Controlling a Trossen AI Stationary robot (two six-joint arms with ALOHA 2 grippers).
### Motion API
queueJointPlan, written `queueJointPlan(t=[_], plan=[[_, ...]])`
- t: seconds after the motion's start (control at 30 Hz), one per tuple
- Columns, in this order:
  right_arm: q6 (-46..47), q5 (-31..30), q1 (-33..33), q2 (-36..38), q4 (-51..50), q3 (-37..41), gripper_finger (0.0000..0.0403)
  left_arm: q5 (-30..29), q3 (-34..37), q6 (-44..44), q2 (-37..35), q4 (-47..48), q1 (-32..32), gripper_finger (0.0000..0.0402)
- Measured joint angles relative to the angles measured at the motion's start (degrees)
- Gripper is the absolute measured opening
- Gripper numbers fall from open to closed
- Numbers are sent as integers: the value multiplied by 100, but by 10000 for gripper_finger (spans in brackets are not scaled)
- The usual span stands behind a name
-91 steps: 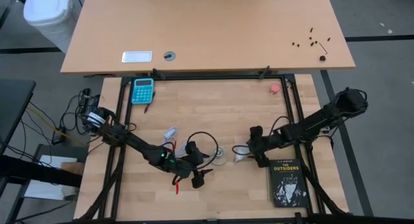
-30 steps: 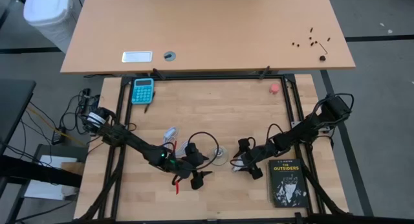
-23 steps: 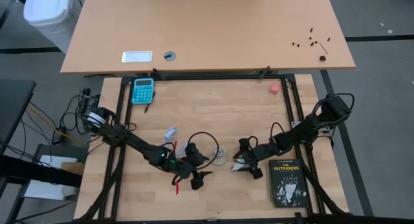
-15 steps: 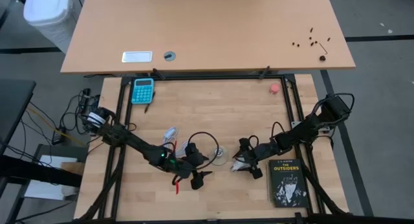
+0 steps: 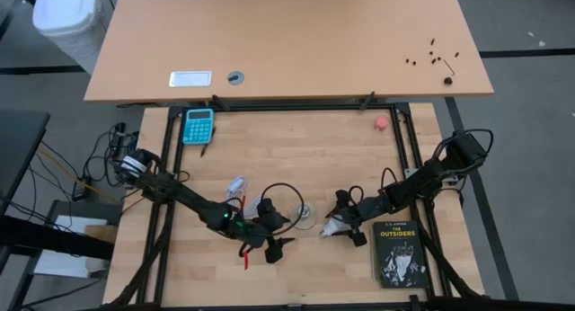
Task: Screw lightbulb
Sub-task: Insert the lightbulb into the lamp
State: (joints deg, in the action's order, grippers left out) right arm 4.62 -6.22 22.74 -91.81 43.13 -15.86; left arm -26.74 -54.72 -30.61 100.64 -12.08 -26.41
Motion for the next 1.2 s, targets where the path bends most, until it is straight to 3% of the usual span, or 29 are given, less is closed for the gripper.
queueJointPlan(t=[0.47, 0.7, 0.97, 1.07, 1.2], plan=[[-106, 19, -44, 2, -304, -103, 304, 0, 0, -7, 0, -1, 0, 294], [-76, 140, -44, 4, -330, -103, 264, 0, 0, -7, 0, 1, 0, 294], [-28, 153, -62, 34, -370, -127, 270, 0, 0, -9, 0, 26, 0, 294], [5, 151, -90, 193, -831, -380, 271, 0, 0, -82, 0, 74, 0, 294], [-126, 121, -131, 458, -2469, -1073, 267, 0, 0, -278, 0, 375, 0, 294]])
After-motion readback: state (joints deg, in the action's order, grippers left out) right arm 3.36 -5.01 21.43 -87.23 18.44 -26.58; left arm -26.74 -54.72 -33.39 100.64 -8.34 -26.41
